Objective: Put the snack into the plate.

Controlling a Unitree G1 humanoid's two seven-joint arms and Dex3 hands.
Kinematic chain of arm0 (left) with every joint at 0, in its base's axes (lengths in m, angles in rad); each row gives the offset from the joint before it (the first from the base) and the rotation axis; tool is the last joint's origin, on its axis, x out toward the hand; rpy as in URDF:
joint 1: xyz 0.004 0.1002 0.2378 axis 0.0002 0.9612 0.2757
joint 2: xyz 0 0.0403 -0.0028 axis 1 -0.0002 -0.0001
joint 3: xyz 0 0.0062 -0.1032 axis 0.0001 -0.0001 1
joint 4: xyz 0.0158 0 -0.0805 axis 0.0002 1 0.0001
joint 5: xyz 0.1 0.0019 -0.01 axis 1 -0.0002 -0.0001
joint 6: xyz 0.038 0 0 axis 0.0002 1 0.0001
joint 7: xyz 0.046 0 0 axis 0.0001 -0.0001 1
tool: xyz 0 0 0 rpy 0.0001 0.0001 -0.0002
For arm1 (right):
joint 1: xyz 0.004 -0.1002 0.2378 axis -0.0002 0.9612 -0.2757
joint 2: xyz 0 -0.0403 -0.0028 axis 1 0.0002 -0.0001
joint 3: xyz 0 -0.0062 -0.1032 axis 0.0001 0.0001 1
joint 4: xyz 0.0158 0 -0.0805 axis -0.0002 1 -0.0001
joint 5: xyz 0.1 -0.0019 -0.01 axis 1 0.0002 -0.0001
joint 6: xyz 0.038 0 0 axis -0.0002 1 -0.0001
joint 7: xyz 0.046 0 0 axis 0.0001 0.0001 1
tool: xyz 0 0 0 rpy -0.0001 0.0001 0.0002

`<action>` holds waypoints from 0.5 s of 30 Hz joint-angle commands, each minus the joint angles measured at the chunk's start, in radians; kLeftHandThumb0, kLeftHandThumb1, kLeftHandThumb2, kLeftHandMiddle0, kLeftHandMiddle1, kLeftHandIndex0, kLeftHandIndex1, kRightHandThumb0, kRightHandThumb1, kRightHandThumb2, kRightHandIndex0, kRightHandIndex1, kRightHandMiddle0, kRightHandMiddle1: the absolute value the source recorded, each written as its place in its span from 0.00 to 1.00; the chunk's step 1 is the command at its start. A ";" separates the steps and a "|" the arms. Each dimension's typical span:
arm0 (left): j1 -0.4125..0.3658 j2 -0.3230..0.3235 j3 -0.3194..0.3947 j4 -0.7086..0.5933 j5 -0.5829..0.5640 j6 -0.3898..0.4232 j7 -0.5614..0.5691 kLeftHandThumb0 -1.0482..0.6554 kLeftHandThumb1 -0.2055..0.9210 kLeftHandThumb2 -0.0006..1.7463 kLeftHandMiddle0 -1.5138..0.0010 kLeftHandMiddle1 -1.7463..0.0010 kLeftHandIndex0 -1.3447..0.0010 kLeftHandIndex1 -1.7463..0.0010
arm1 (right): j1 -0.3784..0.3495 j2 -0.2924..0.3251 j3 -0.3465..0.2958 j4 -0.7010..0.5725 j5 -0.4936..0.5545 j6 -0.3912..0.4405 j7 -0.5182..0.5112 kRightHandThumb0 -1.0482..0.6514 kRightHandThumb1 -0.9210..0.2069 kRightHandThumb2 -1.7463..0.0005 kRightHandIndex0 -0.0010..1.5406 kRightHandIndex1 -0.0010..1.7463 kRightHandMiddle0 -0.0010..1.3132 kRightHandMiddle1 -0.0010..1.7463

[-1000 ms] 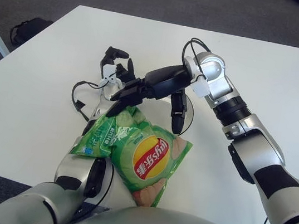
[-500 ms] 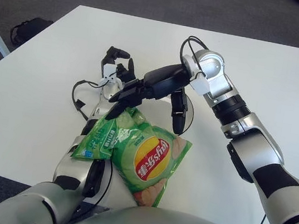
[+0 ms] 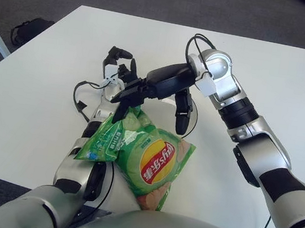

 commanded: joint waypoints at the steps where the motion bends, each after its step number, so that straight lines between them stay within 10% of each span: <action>1: 0.008 0.007 -0.002 -0.016 0.010 -0.015 0.009 0.35 0.53 0.70 0.18 0.00 0.59 0.00 | 0.037 -0.019 -0.020 -0.053 -0.041 0.032 -0.063 0.49 0.60 0.35 0.01 0.41 0.02 0.66; 9: 0.011 -0.006 -0.001 -0.030 0.024 -0.017 0.048 0.35 0.54 0.69 0.18 0.00 0.60 0.00 | 0.181 -0.061 -0.061 -0.231 -0.183 0.098 -0.271 0.58 0.61 0.29 0.00 0.77 0.18 0.87; 11: 0.014 -0.009 0.001 -0.037 0.026 -0.011 0.055 0.35 0.55 0.68 0.18 0.00 0.60 0.00 | 0.190 -0.063 -0.064 -0.245 -0.201 0.101 -0.302 0.47 0.43 0.40 0.00 0.82 0.28 0.91; 15: 0.018 -0.014 0.002 -0.047 0.029 -0.003 0.069 0.35 0.55 0.68 0.17 0.00 0.61 0.00 | 0.188 -0.084 -0.076 -0.182 -0.208 0.050 -0.336 0.40 0.38 0.41 0.00 0.86 0.34 0.96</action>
